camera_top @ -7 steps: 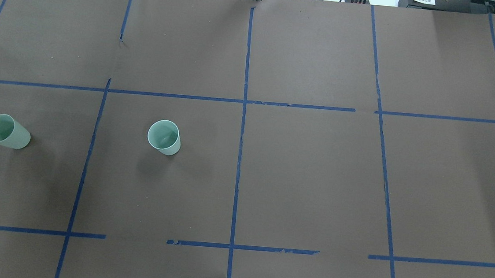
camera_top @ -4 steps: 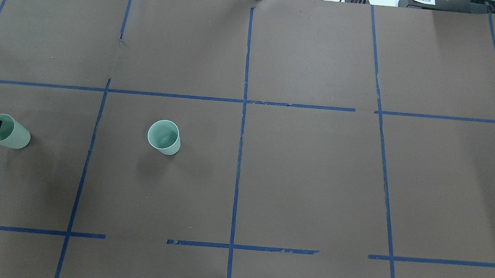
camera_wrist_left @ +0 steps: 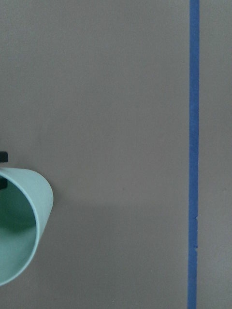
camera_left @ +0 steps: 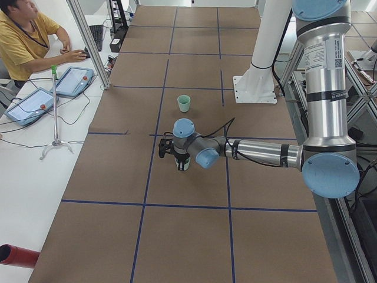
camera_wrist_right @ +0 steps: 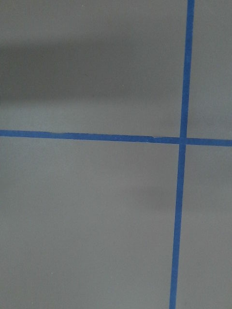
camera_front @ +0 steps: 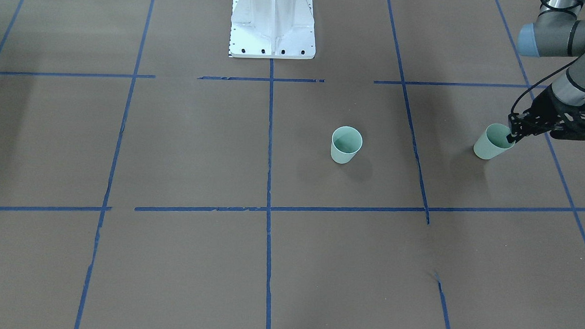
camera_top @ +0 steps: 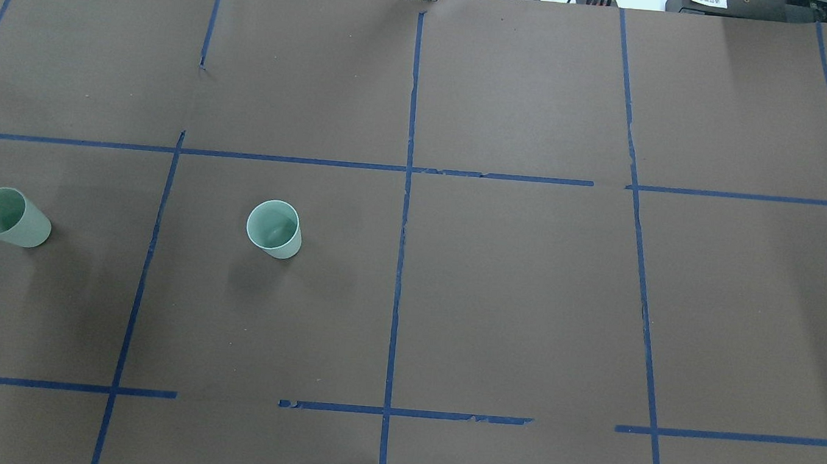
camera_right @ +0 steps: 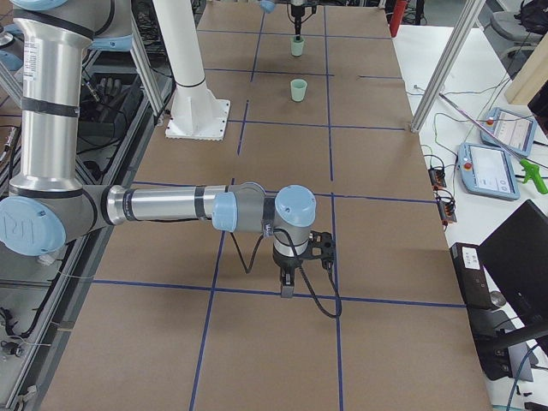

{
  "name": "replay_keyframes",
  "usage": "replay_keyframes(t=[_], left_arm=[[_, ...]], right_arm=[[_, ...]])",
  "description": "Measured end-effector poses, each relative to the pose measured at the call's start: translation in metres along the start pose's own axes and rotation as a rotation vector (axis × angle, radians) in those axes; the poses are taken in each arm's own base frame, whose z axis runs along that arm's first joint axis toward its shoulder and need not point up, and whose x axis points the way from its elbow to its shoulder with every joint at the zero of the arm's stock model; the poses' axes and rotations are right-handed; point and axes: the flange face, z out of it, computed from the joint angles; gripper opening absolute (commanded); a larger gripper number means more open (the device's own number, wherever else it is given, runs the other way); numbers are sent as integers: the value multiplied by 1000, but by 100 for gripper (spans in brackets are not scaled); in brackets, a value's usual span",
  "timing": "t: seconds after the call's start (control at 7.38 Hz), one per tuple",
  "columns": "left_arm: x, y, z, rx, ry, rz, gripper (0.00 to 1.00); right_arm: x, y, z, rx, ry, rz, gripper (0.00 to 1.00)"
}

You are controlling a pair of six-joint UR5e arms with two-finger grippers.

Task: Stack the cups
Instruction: 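Lower the left gripper onto the pale green cup at the table edge and grasp it, then lift the held cup and carry it with the left gripper over the other cup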

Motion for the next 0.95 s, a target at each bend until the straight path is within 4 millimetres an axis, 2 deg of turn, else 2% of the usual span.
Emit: replay_keyframes(t=[0.14, 0.27, 0.41, 0.68, 0.81, 0.95], left_arm=[[7, -2, -9, 4, 0, -2, 0], [25, -6, -25, -4, -11, -15, 0], [56, -13, -53, -11, -23, -33, 0], [137, -39, -111, 7, -17, -129, 0], [187, -53, -127, 10, 4, -188, 0], [240, -58, -132, -6, 30, -234, 0]], right_arm=[[0, 0, 0, 0, 0, 0, 100], [0, 0, 0, 0, 0, 0, 100], [0, 0, 0, 0, 0, 0, 100], [0, 0, 0, 0, 0, 0, 100], [0, 0, 0, -1, 0, -1, 100], [0, 0, 0, -1, 0, -1, 100]])
